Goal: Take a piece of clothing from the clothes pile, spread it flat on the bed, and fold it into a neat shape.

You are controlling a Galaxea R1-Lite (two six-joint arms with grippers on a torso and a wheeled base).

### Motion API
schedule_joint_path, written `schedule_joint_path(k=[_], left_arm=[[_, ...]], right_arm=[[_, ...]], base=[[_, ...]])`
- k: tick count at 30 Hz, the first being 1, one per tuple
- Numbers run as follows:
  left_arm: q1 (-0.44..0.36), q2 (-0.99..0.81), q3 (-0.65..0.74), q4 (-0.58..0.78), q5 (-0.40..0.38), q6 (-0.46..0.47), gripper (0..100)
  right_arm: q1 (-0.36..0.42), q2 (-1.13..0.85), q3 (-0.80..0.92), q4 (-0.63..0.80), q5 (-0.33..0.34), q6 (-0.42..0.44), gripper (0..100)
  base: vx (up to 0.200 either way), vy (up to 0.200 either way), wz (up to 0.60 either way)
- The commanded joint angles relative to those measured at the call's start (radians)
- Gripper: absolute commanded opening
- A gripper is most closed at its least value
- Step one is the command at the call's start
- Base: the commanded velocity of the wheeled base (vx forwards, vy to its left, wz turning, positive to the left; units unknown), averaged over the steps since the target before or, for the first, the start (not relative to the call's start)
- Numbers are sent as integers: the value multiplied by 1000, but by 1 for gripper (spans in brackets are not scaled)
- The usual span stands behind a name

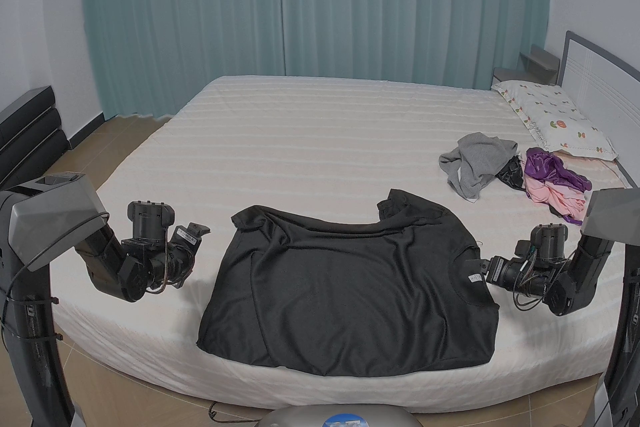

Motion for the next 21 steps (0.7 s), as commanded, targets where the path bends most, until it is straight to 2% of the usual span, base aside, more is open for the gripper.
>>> schedule_joint_path(k=[1,6,10,11,21], left_arm=[[0,-43,94,-95,-18,8,100],[-6,-55,154,-147,-38,24,100],[-9,-58,165,-147,-40,25,100],[-12,-58,180,-147,-40,27,100],[-39,-90,326,-170,-38,25,100]], right_arm=[[40,-101,125,-44,26,65,100],[49,-107,244,-156,20,81,100],[49,-102,295,-241,20,136,100],[49,-95,321,-305,18,185,100],[32,-95,332,-325,21,200,100]], base=[[0,0,0],[0,0,0],[0,0,0],[0,0,0],[-200,0,0]])
